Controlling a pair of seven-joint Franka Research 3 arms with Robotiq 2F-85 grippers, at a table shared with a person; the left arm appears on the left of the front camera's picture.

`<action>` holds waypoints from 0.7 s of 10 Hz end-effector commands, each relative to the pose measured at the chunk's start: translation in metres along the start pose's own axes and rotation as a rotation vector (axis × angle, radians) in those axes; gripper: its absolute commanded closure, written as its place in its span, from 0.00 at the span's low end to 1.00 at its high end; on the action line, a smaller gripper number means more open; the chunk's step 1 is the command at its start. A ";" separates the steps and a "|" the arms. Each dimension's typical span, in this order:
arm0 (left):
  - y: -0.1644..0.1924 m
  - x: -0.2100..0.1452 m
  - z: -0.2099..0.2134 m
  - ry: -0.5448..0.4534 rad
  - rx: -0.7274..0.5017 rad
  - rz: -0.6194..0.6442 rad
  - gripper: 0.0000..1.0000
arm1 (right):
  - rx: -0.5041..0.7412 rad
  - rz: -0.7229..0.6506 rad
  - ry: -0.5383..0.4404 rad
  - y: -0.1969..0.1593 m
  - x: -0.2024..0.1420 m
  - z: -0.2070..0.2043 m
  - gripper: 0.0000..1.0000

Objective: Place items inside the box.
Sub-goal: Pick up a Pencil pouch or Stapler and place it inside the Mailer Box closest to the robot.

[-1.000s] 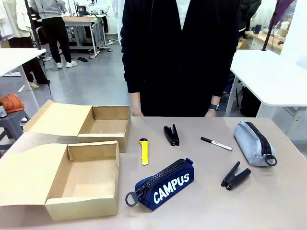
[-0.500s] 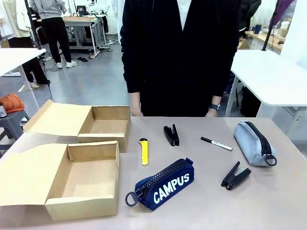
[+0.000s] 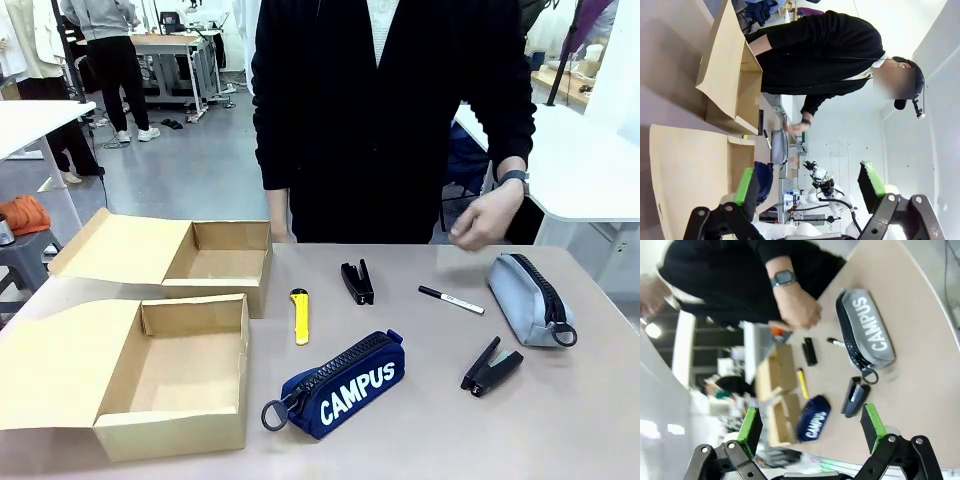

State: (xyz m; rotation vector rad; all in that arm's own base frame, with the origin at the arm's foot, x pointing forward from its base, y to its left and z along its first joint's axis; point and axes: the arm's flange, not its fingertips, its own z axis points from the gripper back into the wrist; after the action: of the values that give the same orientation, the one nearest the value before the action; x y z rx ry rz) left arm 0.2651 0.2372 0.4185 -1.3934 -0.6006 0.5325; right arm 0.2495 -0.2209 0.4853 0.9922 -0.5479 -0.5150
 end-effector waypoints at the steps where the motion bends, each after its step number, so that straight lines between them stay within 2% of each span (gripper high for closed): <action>1: -0.001 0.000 0.001 -0.002 -0.020 -0.025 0.00 | -0.167 0.393 0.093 0.042 -0.029 -0.048 0.00; 2: -0.001 0.000 0.001 -0.002 -0.020 -0.025 0.00 | -0.146 0.355 0.101 0.038 -0.019 -0.040 0.00; 4: -0.001 0.000 0.001 -0.002 -0.020 -0.025 0.00 | 0.107 0.178 0.119 -0.008 -0.007 0.012 0.00; 6: -0.001 0.000 0.001 -0.002 -0.020 -0.025 0.00 | 0.185 0.046 0.015 -0.054 -0.016 0.045 0.00; 7: -0.001 0.000 0.001 -0.002 -0.020 -0.025 0.00 | 0.103 -0.015 -0.013 -0.060 -0.018 0.043 0.00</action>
State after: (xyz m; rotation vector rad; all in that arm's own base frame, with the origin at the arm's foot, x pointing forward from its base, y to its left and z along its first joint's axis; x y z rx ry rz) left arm 0.2644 0.2382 0.4184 -1.3930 -0.6041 0.5306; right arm 0.1891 -0.2652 0.4509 1.1166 -0.6012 -0.4760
